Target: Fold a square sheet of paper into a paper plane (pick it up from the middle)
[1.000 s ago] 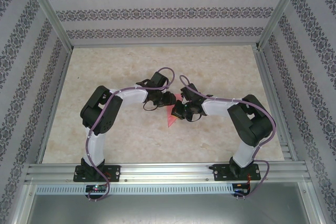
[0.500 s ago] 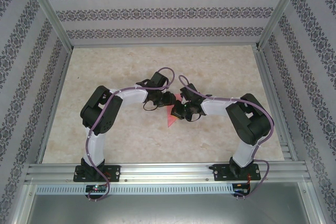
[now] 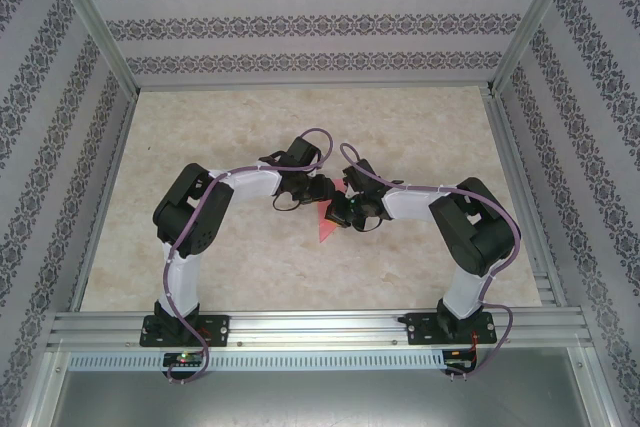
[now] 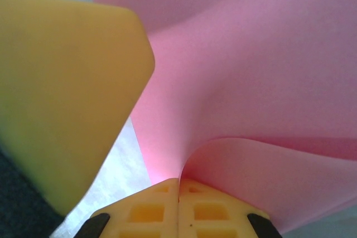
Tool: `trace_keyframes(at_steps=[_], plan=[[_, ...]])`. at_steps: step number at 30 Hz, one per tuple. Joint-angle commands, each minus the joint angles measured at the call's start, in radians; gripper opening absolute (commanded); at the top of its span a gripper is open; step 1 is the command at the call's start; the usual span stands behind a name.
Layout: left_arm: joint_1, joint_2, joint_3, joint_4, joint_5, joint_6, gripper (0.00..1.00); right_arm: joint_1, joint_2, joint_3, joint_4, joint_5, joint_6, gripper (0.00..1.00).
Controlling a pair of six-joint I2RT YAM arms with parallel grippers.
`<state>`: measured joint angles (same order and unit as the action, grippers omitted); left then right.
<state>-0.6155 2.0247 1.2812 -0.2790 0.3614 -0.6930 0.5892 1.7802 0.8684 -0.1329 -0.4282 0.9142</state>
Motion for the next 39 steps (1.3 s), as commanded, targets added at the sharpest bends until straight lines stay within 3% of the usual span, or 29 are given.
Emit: trace_keyframes(at_steps=[1, 11, 17, 23, 29, 39], plan=[[0.008, 0.028, 0.009, -0.020, 0.016, -0.014, 0.37, 0.011, 0.025, 0.017, 0.026, -0.009, -0.015, 0.00], [0.010, -0.007, 0.015, -0.033, 0.003, -0.019, 0.38, 0.010, 0.047, 0.022, -0.014, 0.009, -0.026, 0.03], [0.055, -0.094, -0.003, -0.048, -0.043, -0.043, 0.43, 0.010, 0.042, 0.014, -0.042, 0.023, -0.043, 0.26], [0.133, -0.175, -0.091, -0.018, -0.047, -0.068, 0.45, 0.011, 0.035, 0.007, -0.044, 0.026, -0.057, 0.37], [0.158, -0.234, -0.159, -0.001, -0.029, -0.064, 0.44, 0.007, 0.031, -0.002, -0.029, 0.022, -0.058, 0.38], [0.131, -0.254, -0.236, 0.081, 0.096, -0.055, 0.39, -0.021, -0.001, -0.049, -0.007, 0.017, -0.070, 0.25]])
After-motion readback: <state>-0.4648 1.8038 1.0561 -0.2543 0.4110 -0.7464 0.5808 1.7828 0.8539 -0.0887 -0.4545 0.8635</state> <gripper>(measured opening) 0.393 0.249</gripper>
